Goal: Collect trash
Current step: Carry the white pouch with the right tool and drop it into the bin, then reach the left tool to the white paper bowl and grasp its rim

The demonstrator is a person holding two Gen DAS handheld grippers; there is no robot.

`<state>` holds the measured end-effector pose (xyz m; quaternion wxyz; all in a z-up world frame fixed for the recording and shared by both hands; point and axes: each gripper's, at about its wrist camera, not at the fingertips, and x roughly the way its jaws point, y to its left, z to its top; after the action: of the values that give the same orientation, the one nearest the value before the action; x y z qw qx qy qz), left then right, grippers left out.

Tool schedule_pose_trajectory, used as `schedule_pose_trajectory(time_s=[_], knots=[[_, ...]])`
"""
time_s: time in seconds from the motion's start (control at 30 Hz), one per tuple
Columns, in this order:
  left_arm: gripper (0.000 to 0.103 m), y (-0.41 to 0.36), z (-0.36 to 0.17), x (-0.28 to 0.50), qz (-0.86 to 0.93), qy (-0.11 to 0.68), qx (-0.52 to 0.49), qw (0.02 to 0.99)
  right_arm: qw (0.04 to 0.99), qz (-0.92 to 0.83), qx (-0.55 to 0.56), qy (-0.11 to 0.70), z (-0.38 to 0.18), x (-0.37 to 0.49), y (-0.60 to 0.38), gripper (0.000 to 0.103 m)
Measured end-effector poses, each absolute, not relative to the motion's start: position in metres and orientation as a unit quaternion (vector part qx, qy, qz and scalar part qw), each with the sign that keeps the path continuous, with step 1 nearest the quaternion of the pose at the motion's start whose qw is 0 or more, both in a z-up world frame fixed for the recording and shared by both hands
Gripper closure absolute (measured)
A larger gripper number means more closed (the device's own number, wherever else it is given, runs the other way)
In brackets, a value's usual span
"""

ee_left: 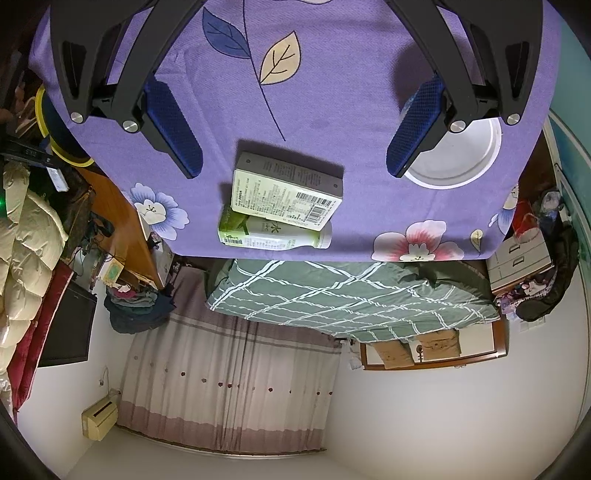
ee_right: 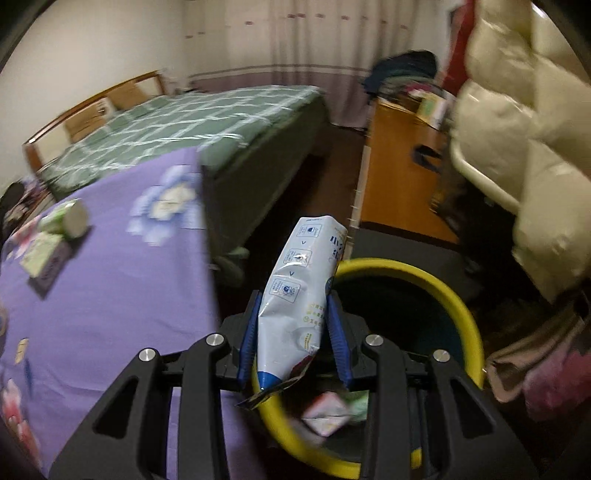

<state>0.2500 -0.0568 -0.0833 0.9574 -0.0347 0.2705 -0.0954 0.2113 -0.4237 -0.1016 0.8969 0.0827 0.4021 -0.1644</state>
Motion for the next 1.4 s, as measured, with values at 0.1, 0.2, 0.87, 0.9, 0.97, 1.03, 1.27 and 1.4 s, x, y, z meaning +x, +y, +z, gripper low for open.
schedule_pose_trajectory(time_s=[0.1,0.2,0.87,0.9,0.97,1.03,1.27,1.4], knots=[[0.005,-0.057,-0.083,0.250,-0.096,0.271,-0.035,0.957,0.888,-0.194,0.082,0.409,-0.109,0.207,-0.440,0.064],[0.005,-0.057,-0.083,0.250,-0.095,0.271,-0.035,0.957,0.884,-0.215,0.084,0.406,-0.110,0.201,-0.449,0.060],[0.005,-0.009,-0.092,0.268,-0.003,0.312,-0.064,0.948,0.926,-0.052,0.075,0.367,-0.092,0.296,-0.314,0.053],[0.005,-0.008,-0.097,0.272,-0.002,0.326,-0.069,0.943,0.924,-0.051,0.078,0.372,-0.094,0.297,-0.312,0.053],[0.005,-0.008,-0.103,0.275,0.001,0.341,-0.071,0.937,0.921,-0.049,0.081,0.378,-0.099,0.296,-0.315,0.053],[0.005,-0.009,-0.107,0.277,0.016,0.346,-0.059,0.936,0.921,-0.047,0.083,0.377,-0.101,0.294,-0.316,0.051],[0.005,0.002,-0.127,0.291,0.052,0.381,-0.067,0.921,0.920,-0.025,0.086,0.382,-0.104,0.294,-0.312,0.049],[0.005,0.008,-0.136,0.299,0.074,0.392,-0.070,0.914,0.921,-0.019,0.090,0.378,-0.101,0.291,-0.311,0.049]])
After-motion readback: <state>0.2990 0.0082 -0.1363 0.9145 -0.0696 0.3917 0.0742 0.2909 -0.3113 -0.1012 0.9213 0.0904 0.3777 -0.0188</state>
